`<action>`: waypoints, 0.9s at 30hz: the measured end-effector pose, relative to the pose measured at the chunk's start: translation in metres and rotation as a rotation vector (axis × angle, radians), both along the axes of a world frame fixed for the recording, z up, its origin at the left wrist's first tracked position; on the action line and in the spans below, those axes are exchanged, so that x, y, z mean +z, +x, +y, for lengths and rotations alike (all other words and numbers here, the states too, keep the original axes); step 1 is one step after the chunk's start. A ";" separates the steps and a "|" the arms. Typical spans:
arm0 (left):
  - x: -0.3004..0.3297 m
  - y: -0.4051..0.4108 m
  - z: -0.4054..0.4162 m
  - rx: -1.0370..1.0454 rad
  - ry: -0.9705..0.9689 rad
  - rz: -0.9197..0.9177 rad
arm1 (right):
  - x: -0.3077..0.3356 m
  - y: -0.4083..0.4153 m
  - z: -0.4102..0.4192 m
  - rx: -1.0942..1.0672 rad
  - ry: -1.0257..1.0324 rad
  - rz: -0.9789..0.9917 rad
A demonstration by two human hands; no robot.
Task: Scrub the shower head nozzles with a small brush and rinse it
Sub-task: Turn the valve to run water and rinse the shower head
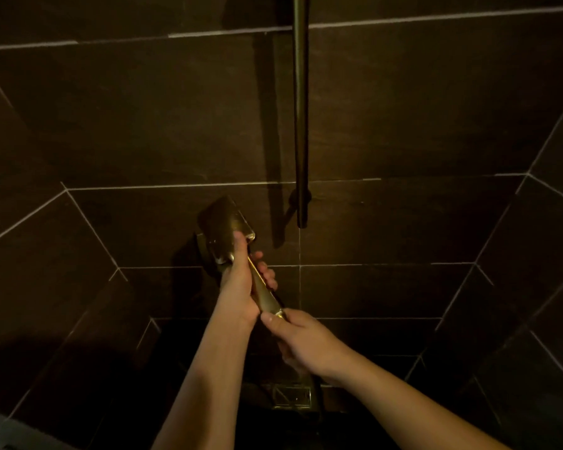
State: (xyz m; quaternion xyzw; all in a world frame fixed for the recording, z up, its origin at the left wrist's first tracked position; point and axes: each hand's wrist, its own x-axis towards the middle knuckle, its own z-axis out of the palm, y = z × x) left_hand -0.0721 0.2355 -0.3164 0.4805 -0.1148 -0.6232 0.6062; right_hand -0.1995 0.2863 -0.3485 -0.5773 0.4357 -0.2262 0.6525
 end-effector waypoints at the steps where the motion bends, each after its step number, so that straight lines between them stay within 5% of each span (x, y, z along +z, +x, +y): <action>1: 0.001 -0.003 0.001 0.036 0.037 -0.071 | 0.000 0.000 0.000 -0.006 0.028 -0.003; 5: 0.003 -0.017 0.005 0.125 0.038 -0.169 | 0.004 -0.009 0.001 -0.047 0.062 0.018; 9: 0.000 -0.028 0.004 0.086 0.037 -0.322 | 0.007 -0.012 0.001 -0.147 -0.289 0.323; 14: 0.007 -0.033 0.003 0.008 0.074 -0.085 | -0.002 -0.018 0.003 -0.110 -0.578 0.599; 16: 0.005 -0.030 0.005 0.011 0.033 0.020 | 0.000 -0.021 0.001 -0.042 -0.501 0.510; 20: -0.002 -0.010 0.009 -0.240 -0.372 0.358 | 0.011 -0.028 -0.001 0.058 0.121 -0.175; 22: 0.002 -0.008 0.013 -0.291 -0.467 0.424 | 0.015 -0.028 -0.001 0.070 0.228 -0.302; 27: 0.024 -0.020 0.015 0.047 -0.043 -0.065 | 0.004 -0.012 0.001 -0.162 -0.408 0.269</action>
